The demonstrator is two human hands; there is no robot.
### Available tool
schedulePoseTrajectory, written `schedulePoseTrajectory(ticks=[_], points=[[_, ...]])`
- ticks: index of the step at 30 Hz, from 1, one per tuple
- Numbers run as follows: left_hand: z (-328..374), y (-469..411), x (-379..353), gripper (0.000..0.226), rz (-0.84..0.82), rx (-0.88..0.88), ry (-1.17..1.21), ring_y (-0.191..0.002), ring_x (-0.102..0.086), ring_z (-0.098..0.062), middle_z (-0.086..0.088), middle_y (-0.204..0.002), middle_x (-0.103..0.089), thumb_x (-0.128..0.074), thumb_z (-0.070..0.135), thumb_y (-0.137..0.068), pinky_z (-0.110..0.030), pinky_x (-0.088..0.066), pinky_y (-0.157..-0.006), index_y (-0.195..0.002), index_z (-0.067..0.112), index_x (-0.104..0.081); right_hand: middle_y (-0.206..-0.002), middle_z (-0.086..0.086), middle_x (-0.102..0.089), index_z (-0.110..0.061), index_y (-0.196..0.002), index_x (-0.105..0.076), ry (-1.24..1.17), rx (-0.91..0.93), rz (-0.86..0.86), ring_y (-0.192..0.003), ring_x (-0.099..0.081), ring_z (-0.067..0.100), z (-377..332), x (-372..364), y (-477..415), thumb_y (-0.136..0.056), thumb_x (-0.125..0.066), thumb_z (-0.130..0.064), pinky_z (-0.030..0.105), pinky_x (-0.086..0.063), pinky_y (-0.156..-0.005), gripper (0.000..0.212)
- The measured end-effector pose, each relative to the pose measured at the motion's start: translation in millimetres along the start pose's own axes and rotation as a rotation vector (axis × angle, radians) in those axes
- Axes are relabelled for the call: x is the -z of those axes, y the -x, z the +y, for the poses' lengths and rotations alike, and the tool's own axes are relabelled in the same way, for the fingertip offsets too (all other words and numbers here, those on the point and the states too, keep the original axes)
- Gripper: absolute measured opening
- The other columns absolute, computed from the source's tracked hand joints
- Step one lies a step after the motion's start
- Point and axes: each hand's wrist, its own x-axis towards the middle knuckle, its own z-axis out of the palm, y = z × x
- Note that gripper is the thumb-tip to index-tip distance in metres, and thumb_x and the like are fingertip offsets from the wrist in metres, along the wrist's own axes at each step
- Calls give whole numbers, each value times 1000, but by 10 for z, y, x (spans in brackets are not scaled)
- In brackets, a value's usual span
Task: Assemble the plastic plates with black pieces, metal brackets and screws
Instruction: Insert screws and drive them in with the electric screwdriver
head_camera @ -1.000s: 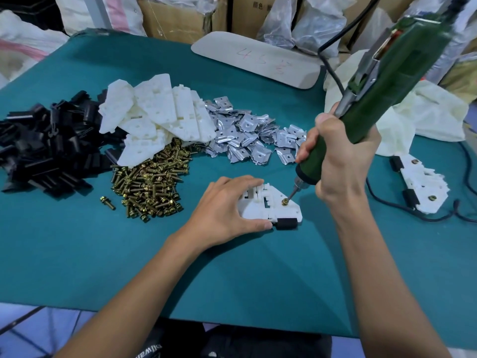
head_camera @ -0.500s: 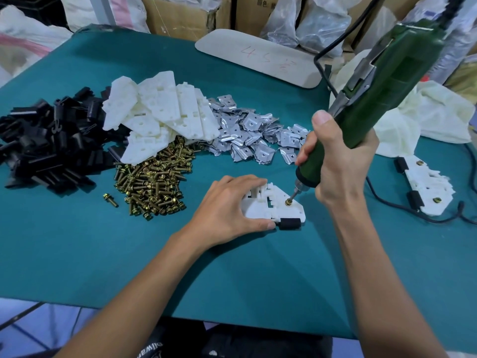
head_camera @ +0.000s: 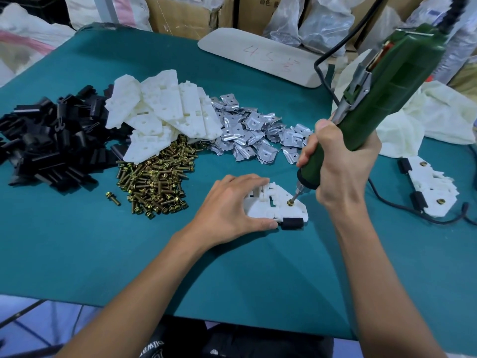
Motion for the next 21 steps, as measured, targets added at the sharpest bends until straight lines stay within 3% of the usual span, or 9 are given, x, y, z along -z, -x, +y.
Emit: schedulePoseTrajectory(ticks=[7,14,19,21], points=[[-3,3,5,89,1,9,10,-108,-37,1,34,-125,-43,-72,77,-64,-26,-31,-97,-141,37,-51,-50,5,-51,-17,-70,-52,-20,-8,2,-41,-43,26,-29,-3,-3,-80,-69,-20,30,-45,-47,19],[60,-11,70,89,-51,43,7,-117,-35,-2,18,-133,-50,-76,69,-69,-27,-31,-102,-145,37,-45,-56,8,-52,-6,-84,-54,-38,-20,49,-40,-48,26,-96,35,-18,-79,-80,-33,32,-45,-47,39],[199,-106,211,83,-193,87,-6,-127,-36,-11,12,-134,-47,-79,59,-74,-29,-32,-104,-145,37,-44,-52,4,-53,-11,-80,-54,-71,-10,65,-40,-47,24,-184,129,-51,-80,-79,-35,30,-44,-47,34],[285,-161,252,83,-215,152,-114,-124,-44,-16,8,-130,-50,-77,65,-71,-33,-38,-101,-141,35,-46,-51,3,-52,-13,-79,-55,-74,1,70,-40,-47,24,-210,144,-55,-81,-79,-34,30,-44,-47,32]])
